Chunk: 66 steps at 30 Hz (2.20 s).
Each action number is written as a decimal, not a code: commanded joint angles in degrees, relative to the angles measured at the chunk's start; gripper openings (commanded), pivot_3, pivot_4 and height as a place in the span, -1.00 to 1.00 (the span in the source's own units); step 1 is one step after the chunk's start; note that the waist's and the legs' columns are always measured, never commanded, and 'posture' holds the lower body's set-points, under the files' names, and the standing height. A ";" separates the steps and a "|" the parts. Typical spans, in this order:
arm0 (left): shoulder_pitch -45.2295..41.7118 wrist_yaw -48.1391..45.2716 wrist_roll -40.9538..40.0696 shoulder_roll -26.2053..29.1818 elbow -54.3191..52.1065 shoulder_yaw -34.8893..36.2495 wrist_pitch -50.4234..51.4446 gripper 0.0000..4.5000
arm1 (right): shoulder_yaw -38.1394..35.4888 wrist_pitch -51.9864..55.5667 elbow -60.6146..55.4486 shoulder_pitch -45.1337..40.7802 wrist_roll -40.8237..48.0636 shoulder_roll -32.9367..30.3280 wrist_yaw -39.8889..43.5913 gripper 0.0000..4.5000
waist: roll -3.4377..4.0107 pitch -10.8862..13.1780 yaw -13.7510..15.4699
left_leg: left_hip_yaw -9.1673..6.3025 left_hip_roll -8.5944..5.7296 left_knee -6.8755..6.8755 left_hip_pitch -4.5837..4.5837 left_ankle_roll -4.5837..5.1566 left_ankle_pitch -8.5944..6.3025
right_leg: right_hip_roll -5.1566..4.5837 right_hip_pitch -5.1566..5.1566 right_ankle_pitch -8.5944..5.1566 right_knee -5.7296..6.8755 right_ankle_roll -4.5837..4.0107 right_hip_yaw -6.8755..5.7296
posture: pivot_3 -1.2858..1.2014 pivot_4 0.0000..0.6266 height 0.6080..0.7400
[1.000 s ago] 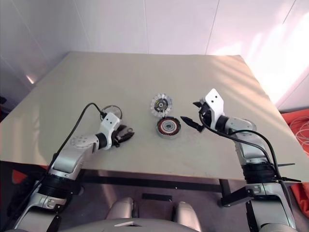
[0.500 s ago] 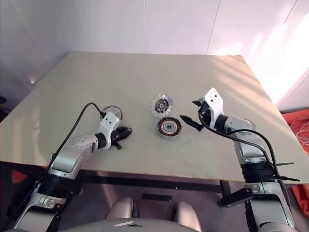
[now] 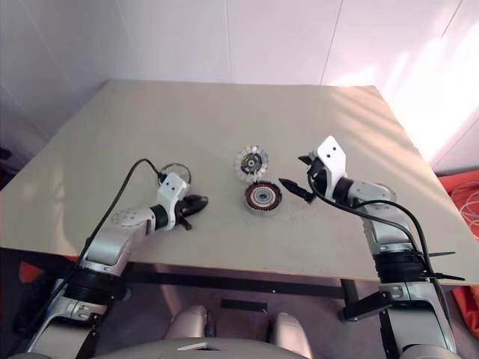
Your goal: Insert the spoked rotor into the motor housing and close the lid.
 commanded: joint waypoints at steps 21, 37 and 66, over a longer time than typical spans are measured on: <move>-13.05 -5.00 -2.80 -3.56 1.97 -3.81 1.86 -0.63 | -1.05 -1.36 -0.31 -1.25 0.20 -0.20 -0.77 1.00 | -0.02 0.02 -0.10 | 0.01 0.03 -0.14 -0.03 0.00 0.04 | 0.00 -0.08 0.00 -0.01 0.00 -0.08 | 0.03 -1.00 1.00; -20.14 -8.99 -4.25 -7.79 8.58 -5.79 5.06 -0.63 | -1.21 -1.46 -0.93 -0.79 0.25 0.04 -1.98 1.00 | -0.02 0.03 -0.05 | 0.01 0.02 -0.14 -0.05 0.00 0.06 | 0.00 -0.10 0.00 -0.01 0.00 -0.09 | 0.03 -1.00 1.00; -27.39 -12.43 0.62 -14.03 25.60 -9.28 -3.01 -0.63 | -1.74 -1.95 -1.98 0.10 0.62 0.18 -3.52 1.00 | -0.04 0.04 0.04 | 0.01 0.02 -0.14 -0.06 0.07 0.07 | -0.01 -0.08 0.00 -0.01 -0.01 -0.10 | 0.03 -1.00 1.00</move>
